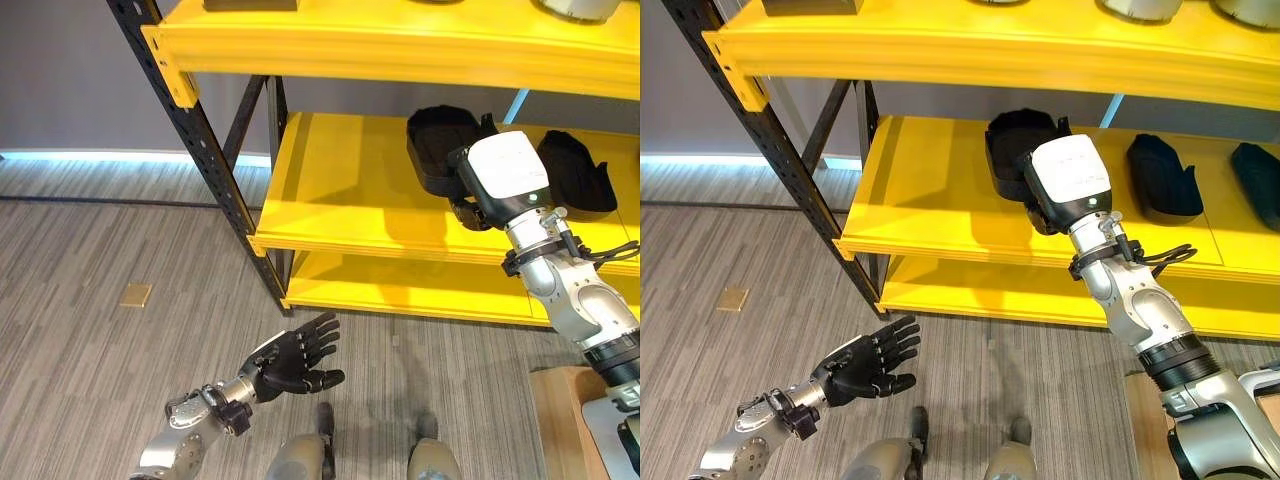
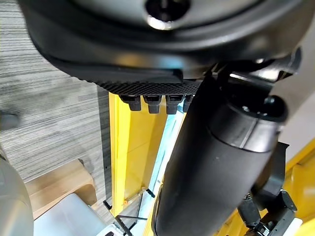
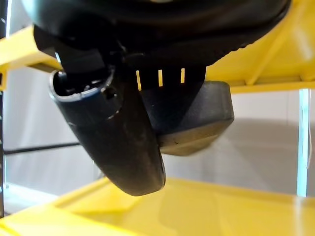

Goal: Move parts from the plastic box to the shelf.

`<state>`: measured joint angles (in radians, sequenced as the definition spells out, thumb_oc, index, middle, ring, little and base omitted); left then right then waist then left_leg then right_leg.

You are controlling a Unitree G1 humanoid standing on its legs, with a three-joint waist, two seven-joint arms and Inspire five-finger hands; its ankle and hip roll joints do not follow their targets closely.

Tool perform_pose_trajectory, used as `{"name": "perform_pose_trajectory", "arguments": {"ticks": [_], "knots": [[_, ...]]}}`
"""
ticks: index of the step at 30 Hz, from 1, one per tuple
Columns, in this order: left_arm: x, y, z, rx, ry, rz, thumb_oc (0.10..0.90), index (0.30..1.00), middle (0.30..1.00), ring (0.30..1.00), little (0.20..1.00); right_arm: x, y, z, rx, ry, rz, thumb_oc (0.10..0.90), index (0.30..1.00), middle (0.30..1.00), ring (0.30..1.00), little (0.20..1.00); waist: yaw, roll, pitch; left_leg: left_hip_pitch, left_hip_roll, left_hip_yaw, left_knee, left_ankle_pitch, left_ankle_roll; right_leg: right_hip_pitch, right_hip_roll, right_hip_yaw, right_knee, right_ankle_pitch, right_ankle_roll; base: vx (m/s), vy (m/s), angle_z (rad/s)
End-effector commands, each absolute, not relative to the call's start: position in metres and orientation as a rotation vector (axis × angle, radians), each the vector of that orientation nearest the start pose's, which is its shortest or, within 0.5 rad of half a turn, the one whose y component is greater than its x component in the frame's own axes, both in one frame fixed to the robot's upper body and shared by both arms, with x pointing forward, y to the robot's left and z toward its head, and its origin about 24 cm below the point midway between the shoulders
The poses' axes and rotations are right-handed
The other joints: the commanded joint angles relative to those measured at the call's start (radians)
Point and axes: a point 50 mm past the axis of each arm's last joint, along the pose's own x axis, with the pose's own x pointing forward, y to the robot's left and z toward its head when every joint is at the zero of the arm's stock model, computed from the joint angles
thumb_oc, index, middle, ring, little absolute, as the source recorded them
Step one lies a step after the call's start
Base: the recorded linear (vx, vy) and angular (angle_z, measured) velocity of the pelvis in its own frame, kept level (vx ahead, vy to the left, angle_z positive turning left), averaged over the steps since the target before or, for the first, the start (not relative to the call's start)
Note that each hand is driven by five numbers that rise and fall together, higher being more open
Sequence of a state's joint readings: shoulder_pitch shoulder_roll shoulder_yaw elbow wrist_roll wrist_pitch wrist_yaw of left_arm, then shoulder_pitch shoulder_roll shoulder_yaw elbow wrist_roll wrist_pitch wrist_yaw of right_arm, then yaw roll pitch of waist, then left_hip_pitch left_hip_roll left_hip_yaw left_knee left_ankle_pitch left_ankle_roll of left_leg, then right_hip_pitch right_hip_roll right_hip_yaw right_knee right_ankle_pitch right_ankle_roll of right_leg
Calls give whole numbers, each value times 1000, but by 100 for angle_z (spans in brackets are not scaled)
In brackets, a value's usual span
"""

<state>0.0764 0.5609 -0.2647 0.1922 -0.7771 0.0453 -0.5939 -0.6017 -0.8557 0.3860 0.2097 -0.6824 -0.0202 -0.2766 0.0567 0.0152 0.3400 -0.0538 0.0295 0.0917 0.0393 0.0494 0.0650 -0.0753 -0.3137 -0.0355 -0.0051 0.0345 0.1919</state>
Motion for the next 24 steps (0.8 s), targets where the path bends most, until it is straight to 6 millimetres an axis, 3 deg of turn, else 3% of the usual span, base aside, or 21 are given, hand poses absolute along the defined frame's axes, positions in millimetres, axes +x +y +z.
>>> {"name": "perform_pose_trajectory", "arguments": {"ticks": [1, 5, 7, 12, 19, 24], "knots": [[201, 183, 11, -313, 244, -747, 900, 1000, 1000, 1000, 1000, 336, -227, 267, -1501, -758, -391, 400, 300, 300, 300, 300, -1, -38, -105, 132, 33, -38, -12, -204, -41, -44, 47, 40, -29, 188, 15, 125, -392, 44], [200, 177, 9, -294, 270, -773, 900, 1000, 1000, 1000, 1000, 330, -234, 263, -1527, -735, -386, 400, 300, 300, 300, 300, -8, -43, -117, 120, 69, -60, -13, -175, -78, -5, 72, 34, -22, 136, 11, 76, -357, 68], [201, 174, 8, -326, 278, -772, 900, 1000, 1000, 1000, 1000, 329, -235, 267, -1549, -751, -382, 400, 300, 300, 300, 300, -15, -34, -111, 116, 98, -54, -21, -146, -109, 1, 86, 15, 7, 75, 8, 42, -247, 33], [195, 173, 4, -351, 289, -764, 900, 1000, 1000, 1000, 1000, 327, -237, 287, -1600, -770, -400, 400, 300, 300, 300, 300, -22, -5, -95, 119, 147, -37, -43, -92, -153, 6, 108, -31, 68, 0, -34, 32, -152, -1], [195, 171, 5, -366, 279, -757, 900, 1000, 1000, 1000, 1000, 329, -238, 306, -1611, -785, -430, 400, 300, 300, 300, 300, -35, 28, -67, 93, 175, -51, -37, -61, -172, -33, 125, -24, 153, -54, -69, 31, -59, 0], [201, 167, 11, -377, 257, -758, 900, 1000, 1000, 1000, 1000, 331, -236, 318, -1611, -802, -444, 400, 300, 300, 300, 300, -47, 58, -40, 61, 165, -63, -19, -65, -174, -81, 124, 2, 200, -77, -74, 7, 10, 0]]}}
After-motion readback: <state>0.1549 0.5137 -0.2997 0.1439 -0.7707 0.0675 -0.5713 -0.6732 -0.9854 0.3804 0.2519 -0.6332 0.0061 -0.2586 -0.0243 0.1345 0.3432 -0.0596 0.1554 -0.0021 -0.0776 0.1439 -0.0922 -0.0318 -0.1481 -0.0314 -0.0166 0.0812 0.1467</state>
